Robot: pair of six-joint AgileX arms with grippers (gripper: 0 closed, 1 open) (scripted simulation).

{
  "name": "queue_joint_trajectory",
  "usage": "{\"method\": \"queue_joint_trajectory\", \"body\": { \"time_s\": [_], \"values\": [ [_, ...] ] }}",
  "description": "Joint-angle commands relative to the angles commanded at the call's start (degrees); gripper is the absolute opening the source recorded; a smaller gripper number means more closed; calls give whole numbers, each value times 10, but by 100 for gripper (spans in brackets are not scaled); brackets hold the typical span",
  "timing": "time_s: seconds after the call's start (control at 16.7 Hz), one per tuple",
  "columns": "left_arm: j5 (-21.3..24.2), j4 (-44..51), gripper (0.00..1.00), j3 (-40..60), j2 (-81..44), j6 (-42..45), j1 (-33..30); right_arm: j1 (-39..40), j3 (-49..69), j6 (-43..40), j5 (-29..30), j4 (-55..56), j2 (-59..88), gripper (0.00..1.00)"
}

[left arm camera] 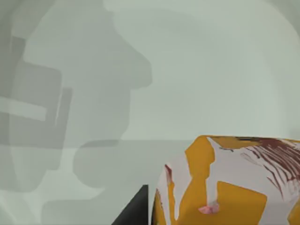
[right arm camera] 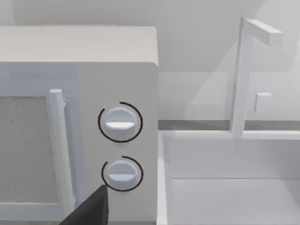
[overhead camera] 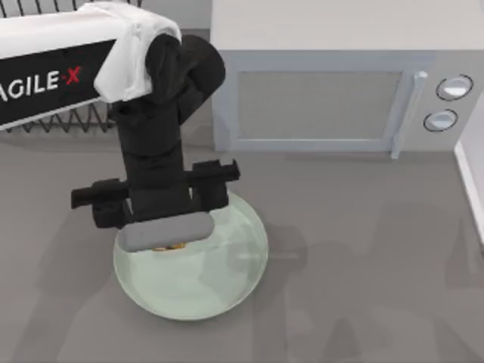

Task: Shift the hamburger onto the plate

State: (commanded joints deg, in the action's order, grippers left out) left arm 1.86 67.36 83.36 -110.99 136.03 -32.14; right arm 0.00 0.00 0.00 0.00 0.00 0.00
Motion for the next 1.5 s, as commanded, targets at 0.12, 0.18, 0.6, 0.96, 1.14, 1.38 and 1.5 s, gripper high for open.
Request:
{"method": "queue_joint_trajectory", "body": {
  "time_s": [0.12,0.18,0.6,0.96,1.14,1.38,1.5],
  "values": [
    [-1,-8,0,11,-2,62,-13,0,0,0,0,0,0,100],
    [-1,-11,0,14,-2,83,-17,0,0,0,0,0,0,100],
    [-1,-16,0,18,-1,113,-21,0,0,0,0,0,0,100],
    [-2,-95,0,-32,-25,112,-23,0,0,0,0,0,0,100],
    [-2,-110,0,-44,-32,113,-24,0,0,0,0,0,0,100],
    [-2,-110,15,-44,-32,113,-24,0,0,0,0,0,0,100],
    [-2,-110,30,-44,-32,113,-24,0,0,0,0,0,0,100]
  ]
}}
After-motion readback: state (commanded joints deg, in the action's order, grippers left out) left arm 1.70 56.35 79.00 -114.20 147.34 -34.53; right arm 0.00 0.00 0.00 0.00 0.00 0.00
